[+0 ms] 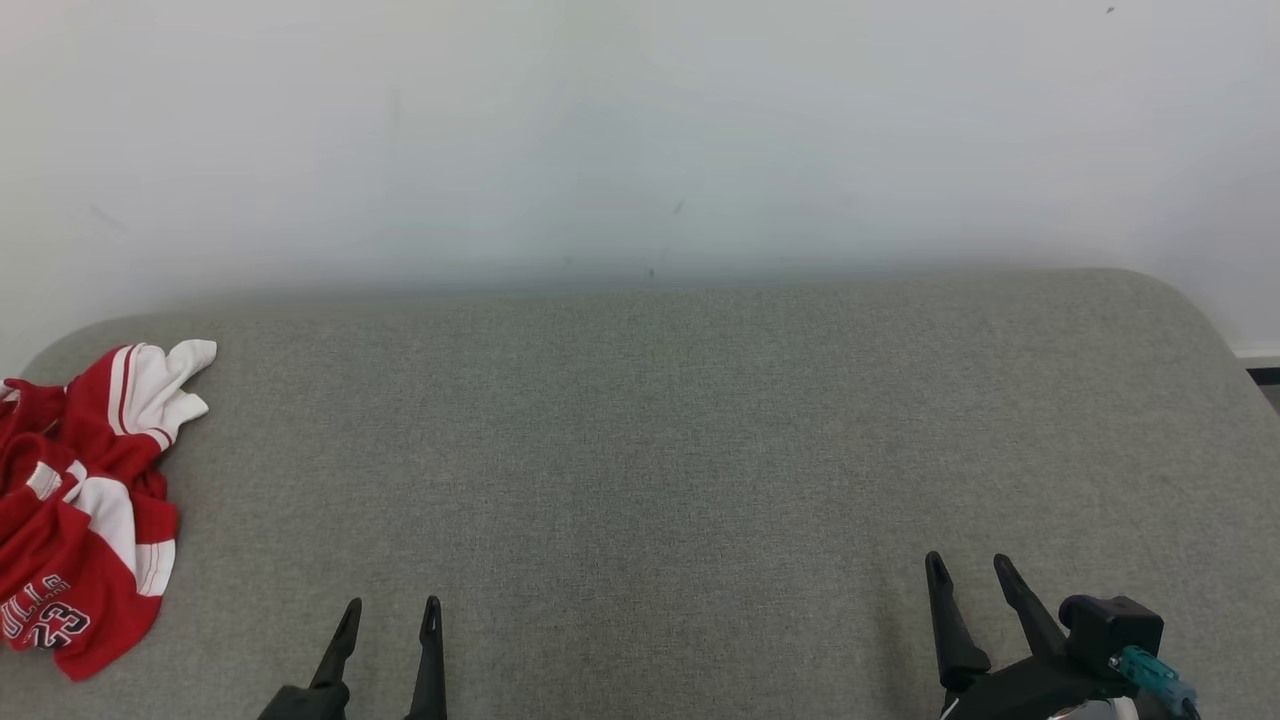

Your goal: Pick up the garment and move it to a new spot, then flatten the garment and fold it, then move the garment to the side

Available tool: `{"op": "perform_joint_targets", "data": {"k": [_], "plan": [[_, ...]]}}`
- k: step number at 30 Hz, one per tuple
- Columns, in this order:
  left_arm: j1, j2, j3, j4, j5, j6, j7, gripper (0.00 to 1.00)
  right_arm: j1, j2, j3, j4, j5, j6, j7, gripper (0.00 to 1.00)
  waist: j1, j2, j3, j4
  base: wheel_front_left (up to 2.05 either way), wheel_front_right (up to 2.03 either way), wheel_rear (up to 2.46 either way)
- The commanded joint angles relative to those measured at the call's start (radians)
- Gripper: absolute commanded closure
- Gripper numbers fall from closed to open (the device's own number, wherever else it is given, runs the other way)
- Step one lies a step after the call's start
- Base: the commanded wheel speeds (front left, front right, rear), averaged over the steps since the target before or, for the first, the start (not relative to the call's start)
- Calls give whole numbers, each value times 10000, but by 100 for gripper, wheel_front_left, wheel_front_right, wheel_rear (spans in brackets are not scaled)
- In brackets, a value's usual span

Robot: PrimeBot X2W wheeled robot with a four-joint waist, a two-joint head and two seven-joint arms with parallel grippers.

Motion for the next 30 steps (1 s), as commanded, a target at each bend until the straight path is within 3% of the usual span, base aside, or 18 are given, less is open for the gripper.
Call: {"op": "perform_joint_targets", "data": {"k": [1,10,30], "plan": [[104,-12,-43,-50,205,23,-104,0,119,-30,25,-23,-184,-19,-57,0,-1,0,-5,2,0,0,0],[215,-25,-104,-52,758,62,-265,0,148,-32,80,21,-738,-21,-119,0,-1,0,-37,2,0,0,0],[103,-59,-78,167,208,42,-258,0,184,-28,89,147,-480,-21,-208,0,-1,0,-144,302,0,0,0]]}}
